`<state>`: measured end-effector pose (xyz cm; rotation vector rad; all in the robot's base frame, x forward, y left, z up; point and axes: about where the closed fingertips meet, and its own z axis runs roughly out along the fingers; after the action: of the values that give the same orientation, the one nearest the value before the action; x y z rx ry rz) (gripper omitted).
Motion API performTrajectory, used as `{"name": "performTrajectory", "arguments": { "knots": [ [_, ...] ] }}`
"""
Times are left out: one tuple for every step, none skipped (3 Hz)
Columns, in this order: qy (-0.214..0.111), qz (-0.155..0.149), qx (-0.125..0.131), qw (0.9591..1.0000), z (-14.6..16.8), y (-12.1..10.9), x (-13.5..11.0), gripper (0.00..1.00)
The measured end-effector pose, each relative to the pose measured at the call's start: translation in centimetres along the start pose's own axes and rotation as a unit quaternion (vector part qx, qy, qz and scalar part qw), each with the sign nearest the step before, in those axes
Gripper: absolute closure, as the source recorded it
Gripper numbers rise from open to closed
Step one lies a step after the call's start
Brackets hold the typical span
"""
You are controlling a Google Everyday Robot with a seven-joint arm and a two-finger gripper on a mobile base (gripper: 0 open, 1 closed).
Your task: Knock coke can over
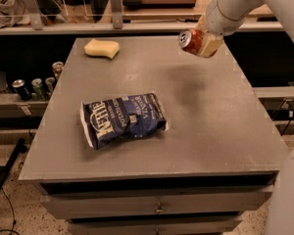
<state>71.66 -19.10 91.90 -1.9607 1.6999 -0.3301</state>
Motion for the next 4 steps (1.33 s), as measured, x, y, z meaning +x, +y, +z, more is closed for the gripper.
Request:
{"name": "performTrajectory", "arguments": {
  "knots": [
    [0.046, -0.036, -0.024, 0.9980, 0.8, 0.5, 0.1, 1.00],
    [0.089, -0.072, -0.044, 0.9924, 1.0, 1.1, 0.3, 1.00],
    [0.122, -0.104, -0.067, 0.9847, 1.3, 2.2, 0.1, 1.00],
    [0.145, -0.132, -0.089, 0.9765, 1.7, 3.3, -0.4, 1.00]
  ]
}}
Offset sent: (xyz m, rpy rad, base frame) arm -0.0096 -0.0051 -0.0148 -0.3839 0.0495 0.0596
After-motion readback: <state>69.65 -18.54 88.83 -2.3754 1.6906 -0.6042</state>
